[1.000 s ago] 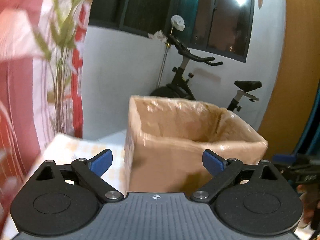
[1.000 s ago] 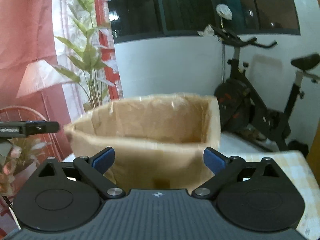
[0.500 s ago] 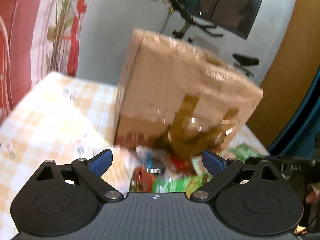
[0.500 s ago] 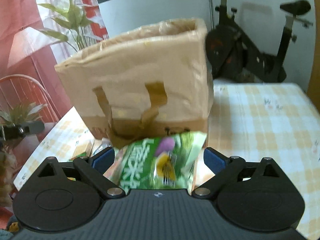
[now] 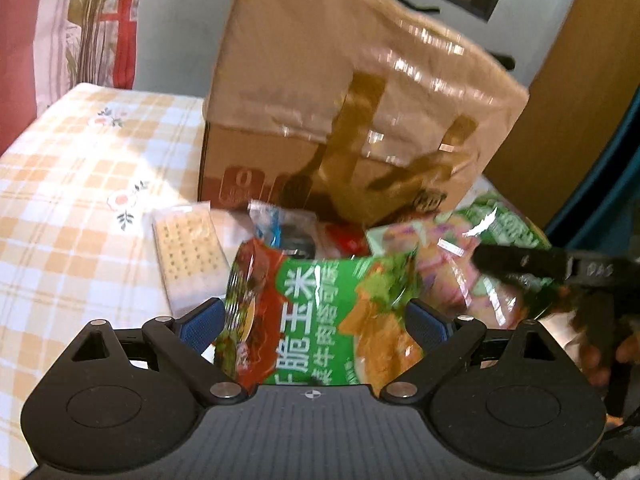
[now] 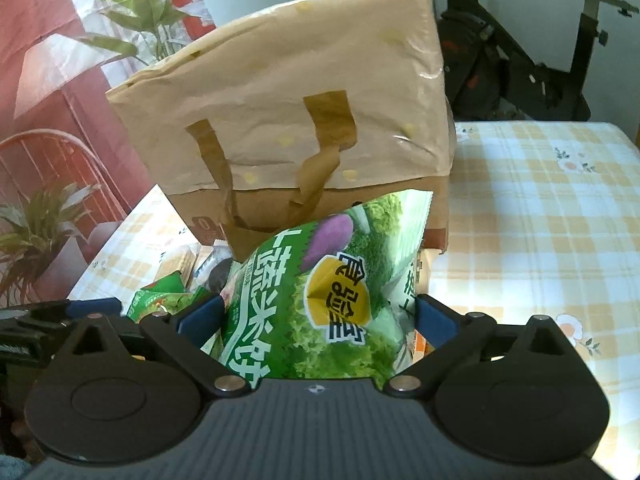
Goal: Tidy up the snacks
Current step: 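Grasp the green corn-chip bag with the left gripper while the right grasps the green vegetable-cracker bag, then lift both green bags over the box and release them inside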
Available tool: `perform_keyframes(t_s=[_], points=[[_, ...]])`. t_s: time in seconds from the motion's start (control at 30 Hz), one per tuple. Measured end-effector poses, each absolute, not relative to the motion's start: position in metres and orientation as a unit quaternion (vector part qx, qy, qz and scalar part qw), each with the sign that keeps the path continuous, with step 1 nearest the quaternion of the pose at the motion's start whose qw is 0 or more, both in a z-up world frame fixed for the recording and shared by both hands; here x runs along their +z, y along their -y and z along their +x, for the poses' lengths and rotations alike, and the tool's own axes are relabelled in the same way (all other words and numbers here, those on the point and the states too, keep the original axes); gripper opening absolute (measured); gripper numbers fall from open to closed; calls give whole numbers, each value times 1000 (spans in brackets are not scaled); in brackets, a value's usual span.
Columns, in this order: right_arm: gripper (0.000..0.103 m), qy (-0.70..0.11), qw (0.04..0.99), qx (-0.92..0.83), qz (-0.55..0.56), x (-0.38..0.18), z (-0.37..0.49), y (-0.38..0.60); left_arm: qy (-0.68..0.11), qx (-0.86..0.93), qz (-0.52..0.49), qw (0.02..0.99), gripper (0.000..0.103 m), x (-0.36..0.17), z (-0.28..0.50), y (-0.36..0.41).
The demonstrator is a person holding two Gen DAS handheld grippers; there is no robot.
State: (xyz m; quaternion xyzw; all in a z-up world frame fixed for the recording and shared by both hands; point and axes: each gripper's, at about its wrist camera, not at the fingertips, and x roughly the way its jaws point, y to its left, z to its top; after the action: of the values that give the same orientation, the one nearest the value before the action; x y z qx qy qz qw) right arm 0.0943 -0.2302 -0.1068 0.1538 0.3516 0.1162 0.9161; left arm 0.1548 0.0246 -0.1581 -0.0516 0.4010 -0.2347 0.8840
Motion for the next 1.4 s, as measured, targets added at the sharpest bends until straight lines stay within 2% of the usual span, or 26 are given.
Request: perform_keyframes(t_s=[0.13, 0.3, 0.5, 0.73, 1.4], points=[[87, -336, 921, 120, 157, -106, 91, 230, -414, -236, -43, 878, 98, -167, 157, -19], [84, -325, 926, 123, 144, -106, 89, 226, -411, -231, -42, 881, 97, -177, 157, -15], [82, -320, 928, 123, 146, -104, 87, 226, -404, -236, -34, 883, 76, -166, 153, -16], [75, -296, 940, 111, 130, -93, 80, 228, -361, -224, -51, 904, 75, -137, 144, -33], [75, -227, 964, 116, 73, -49, 61, 224, -265, -188, -23, 946, 76, -78, 132, -40]])
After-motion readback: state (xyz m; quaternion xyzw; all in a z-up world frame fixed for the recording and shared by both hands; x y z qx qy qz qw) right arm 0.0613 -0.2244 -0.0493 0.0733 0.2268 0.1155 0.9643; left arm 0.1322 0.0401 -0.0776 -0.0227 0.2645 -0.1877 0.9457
